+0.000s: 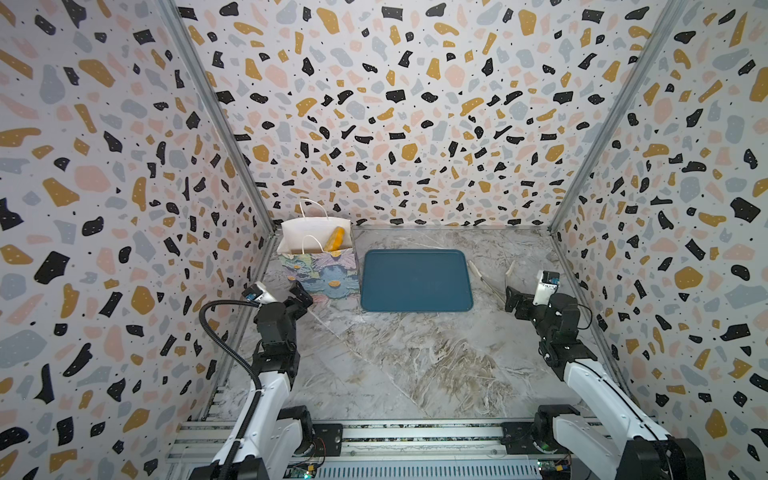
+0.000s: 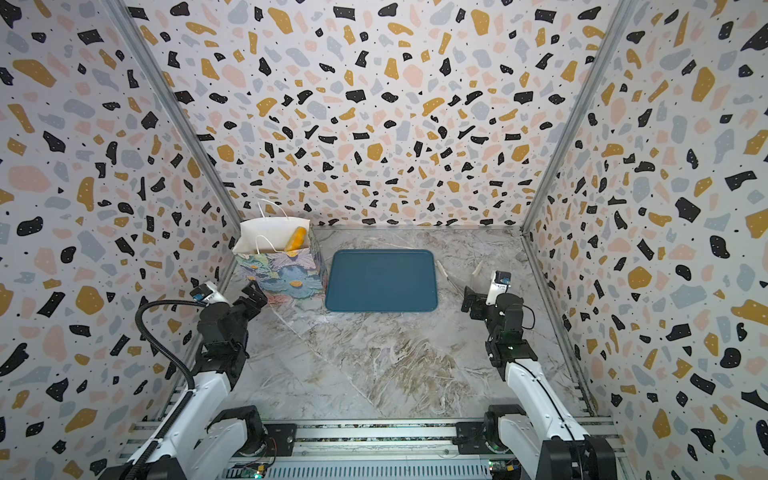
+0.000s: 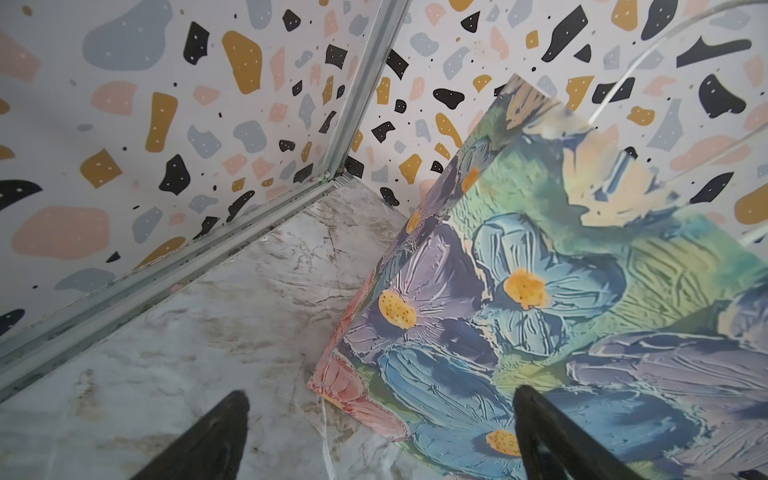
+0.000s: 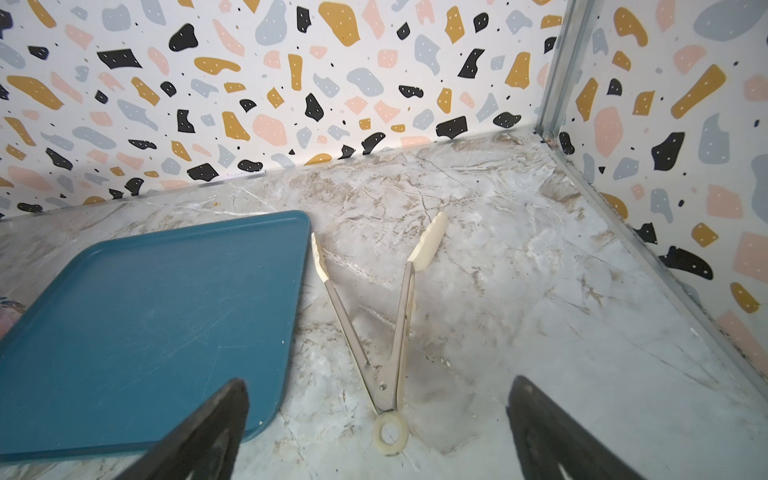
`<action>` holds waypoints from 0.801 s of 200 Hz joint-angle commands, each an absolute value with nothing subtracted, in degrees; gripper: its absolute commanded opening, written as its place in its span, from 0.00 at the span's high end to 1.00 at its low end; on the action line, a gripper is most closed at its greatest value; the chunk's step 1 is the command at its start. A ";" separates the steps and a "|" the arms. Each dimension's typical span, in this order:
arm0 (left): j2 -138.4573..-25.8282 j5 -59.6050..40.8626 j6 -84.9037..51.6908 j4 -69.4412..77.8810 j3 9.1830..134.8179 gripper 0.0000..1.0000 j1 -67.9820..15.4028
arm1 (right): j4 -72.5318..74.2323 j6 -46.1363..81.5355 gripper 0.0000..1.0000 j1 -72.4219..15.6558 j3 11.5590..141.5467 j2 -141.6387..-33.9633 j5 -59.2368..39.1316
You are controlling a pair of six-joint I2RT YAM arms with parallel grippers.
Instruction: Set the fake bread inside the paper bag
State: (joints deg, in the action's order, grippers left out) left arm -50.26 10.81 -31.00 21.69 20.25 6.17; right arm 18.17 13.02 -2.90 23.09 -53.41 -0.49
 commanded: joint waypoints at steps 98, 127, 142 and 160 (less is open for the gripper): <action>-58.65 27.74 -14.54 50.19 6.89 0.00 -1.40 | 39.55 10.70 0.01 -2.66 10.39 -50.77 -0.77; -64.33 27.16 -12.59 55.07 7.56 0.00 -1.45 | 42.89 9.77 0.01 -2.70 8.64 -50.84 -0.45; -66.74 27.88 -11.64 56.10 8.72 0.00 -1.77 | 43.71 9.29 0.01 -2.64 8.44 -51.53 -0.15; -69.19 30.91 -9.54 62.10 7.58 0.00 -2.76 | 44.22 8.94 0.01 -2.58 8.27 -52.49 0.65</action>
